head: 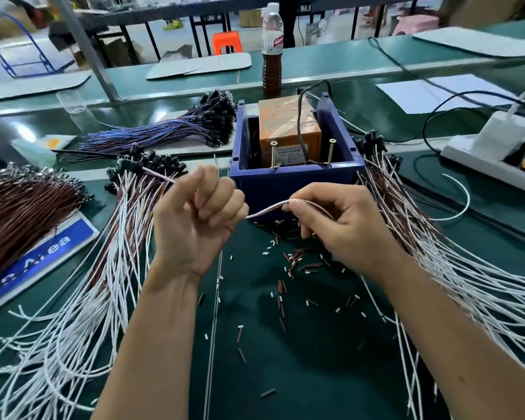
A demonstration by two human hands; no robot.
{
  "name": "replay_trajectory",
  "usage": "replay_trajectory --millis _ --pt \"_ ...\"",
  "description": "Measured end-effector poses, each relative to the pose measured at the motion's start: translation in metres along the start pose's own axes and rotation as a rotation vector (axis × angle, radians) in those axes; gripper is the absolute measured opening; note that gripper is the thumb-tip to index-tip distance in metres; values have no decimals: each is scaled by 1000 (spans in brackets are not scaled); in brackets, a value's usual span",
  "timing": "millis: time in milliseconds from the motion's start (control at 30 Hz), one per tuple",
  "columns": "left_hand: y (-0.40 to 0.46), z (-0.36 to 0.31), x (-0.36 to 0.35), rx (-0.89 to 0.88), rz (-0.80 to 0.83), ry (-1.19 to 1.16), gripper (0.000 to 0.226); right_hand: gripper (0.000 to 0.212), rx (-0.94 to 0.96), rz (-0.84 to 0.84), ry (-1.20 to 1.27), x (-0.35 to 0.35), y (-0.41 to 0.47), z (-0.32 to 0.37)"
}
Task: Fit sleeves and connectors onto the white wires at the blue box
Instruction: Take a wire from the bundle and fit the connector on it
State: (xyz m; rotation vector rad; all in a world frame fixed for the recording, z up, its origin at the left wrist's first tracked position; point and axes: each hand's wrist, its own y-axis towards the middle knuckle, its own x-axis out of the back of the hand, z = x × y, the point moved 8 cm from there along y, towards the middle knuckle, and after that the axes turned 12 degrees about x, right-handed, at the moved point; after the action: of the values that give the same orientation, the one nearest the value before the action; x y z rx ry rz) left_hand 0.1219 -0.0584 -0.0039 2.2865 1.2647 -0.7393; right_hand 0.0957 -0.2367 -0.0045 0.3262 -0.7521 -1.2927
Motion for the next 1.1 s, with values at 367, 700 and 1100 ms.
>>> replay_trajectory --millis 367,700,1100 --pt "12 22 -7 -38 -126 400 14 3 89 -157 -184 14 -2 6" --pt "15 35 -19 -124 -214 1011 30 5 99 -142 -213 21 -5 6" --pt "15 33 -19 -206 -330 1085 13 10 108 -167 -132 19 -5 7"
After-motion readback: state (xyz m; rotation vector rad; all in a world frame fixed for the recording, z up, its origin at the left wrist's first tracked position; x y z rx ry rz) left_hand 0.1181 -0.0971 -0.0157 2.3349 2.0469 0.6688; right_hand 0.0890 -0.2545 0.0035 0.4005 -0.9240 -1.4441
